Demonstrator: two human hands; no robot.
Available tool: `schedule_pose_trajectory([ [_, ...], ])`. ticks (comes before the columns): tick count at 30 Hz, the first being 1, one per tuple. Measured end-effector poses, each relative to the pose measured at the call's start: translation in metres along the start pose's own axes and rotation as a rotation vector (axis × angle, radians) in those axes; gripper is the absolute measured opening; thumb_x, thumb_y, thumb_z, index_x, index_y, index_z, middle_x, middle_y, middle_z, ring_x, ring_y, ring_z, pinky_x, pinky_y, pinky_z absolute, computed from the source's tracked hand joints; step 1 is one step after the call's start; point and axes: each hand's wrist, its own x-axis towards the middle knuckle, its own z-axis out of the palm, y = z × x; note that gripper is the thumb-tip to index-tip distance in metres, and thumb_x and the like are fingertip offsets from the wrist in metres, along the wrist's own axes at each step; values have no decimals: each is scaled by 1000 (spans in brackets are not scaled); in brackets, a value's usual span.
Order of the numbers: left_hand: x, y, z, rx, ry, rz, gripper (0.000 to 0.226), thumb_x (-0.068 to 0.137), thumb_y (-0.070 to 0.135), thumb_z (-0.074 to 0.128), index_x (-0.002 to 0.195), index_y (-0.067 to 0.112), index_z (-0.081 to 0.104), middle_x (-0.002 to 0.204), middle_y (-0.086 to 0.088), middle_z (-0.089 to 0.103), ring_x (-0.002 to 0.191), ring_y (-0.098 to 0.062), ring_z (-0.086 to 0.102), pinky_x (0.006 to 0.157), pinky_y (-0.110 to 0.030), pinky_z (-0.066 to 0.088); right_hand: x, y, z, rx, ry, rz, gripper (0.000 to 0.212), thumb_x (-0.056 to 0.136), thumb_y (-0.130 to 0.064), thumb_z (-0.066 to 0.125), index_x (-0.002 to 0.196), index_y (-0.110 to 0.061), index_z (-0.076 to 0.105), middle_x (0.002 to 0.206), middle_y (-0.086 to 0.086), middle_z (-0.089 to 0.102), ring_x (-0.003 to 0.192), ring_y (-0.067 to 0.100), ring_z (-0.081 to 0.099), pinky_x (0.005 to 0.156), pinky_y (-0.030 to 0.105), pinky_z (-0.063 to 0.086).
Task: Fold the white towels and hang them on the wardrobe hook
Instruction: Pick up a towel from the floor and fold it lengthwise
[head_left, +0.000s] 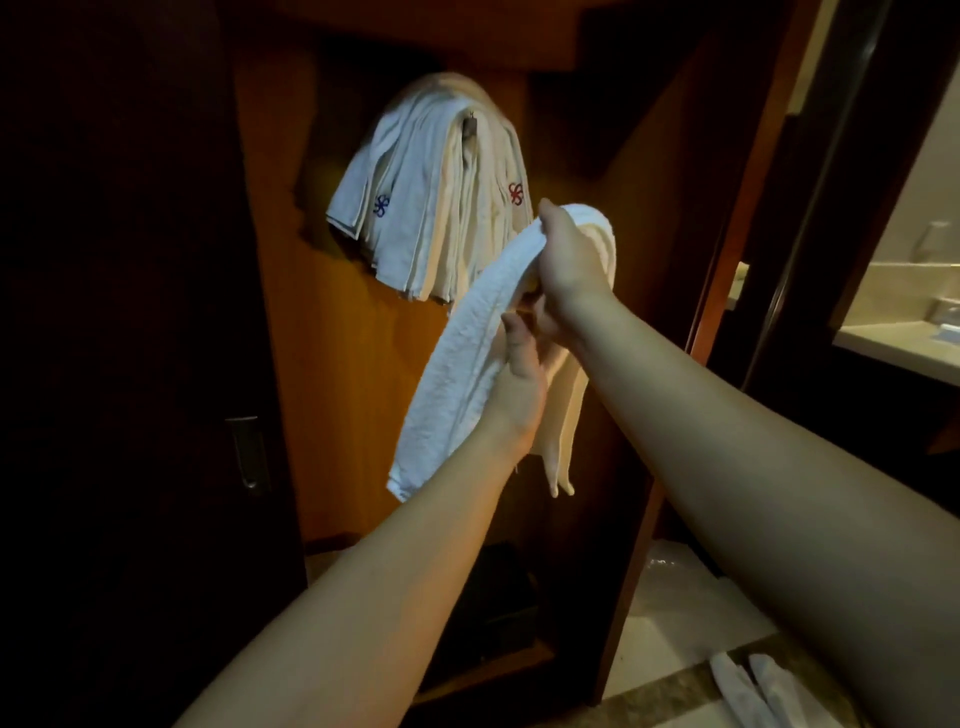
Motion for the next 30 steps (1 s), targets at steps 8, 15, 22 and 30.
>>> schedule_pose_trajectory([
  [8,29,51,8,-355,302,-4,108,69,92,42,152,24,37,152,-6,45,141,-27,41,117,-48,32,15,-11,1,-77,-4,-80,60,100,-55,43,142,-13,49,134,2,56,121,22,54,99,37,46],
  [15,61,93,-24,-225,543,115,24,100,44,48,88,27,60,93,2,67,87,-9,62,75,-28,52,34,-15,-19,-318,30,-205,31,99,-55,49,109,-27,56,105,-3,62,106,16,59,103,37,44],
  [22,95,125,-56,299,521,234,19,101,41,46,102,26,58,84,15,56,84,-7,54,82,-30,38,80,-17,-35,164,120,-106,26,96,-44,56,95,-19,64,93,4,63,87,19,58,83,33,44],
  [30,164,172,-79,341,385,180,36,94,53,53,113,25,66,114,-4,69,109,-23,63,99,-47,48,172,-42,-32,-31,200,-193,41,93,-49,50,116,-17,63,110,7,68,107,26,61,105,47,45],
])
